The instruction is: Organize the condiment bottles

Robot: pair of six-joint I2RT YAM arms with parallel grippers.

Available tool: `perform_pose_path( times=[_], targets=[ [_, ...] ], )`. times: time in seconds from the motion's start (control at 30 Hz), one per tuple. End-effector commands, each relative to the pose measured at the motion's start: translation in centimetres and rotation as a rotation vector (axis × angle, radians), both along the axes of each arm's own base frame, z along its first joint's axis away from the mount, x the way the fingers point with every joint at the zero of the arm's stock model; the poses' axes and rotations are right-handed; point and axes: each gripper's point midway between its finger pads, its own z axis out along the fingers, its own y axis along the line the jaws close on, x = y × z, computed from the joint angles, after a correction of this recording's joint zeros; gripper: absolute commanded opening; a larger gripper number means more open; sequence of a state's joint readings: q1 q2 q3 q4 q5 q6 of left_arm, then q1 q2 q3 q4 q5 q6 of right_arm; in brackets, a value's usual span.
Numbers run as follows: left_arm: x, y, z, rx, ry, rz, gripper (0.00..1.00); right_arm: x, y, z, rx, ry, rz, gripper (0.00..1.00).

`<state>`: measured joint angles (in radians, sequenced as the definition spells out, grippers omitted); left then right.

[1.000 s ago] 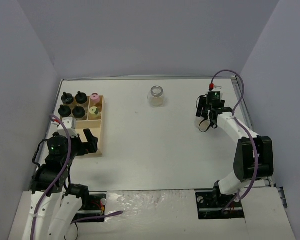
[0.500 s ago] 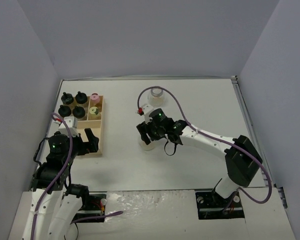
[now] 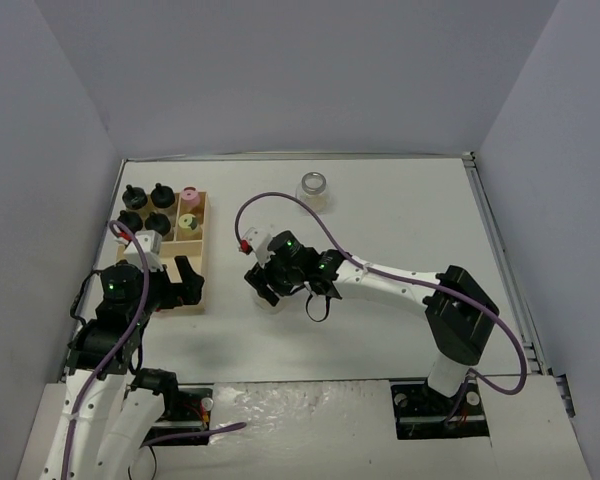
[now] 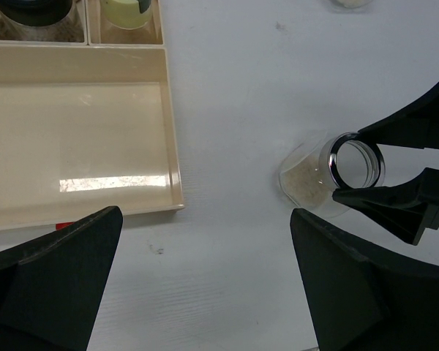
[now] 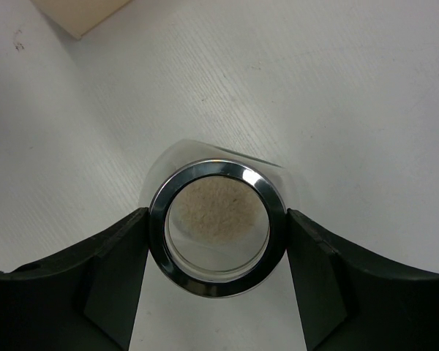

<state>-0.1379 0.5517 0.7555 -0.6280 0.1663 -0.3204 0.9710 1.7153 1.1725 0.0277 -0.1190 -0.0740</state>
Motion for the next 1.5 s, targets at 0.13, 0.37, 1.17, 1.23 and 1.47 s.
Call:
perform_pose_path(
  times=[0.13,0.37,1.17,1.23,1.47],
  targets=[
    [1.3,-1.3,2.7,-0.014,-0.08,-0.082,0.97,-1.3,0.6,5.1,0.116,-0.05,0.03,1.0],
    [1.7,-4.1,4.6,-0.058,-0.044,-0.241,0.97,-1.4,-3.2,9.8,0.183,-0.127,-0.078,1.0],
    [5.4,-17.5,-2.5,0.348,0.22,-0.678,0.97,-2.7,-24.6,14.0,0.458,-0.247,-0.826,1.0],
    [5.3,-18.0,-3.8,0.37,0.255,-0.699,0.97,-2.9,-24.5,13.9,0.467,-0.236,-0.82,1.0],
    [4.6,-18.6,-5.7,0.436,0.306,-0.732,0.97,-2.7,-23.7,13.1,0.437,-0.204,-0.808,1.0]
  ],
)
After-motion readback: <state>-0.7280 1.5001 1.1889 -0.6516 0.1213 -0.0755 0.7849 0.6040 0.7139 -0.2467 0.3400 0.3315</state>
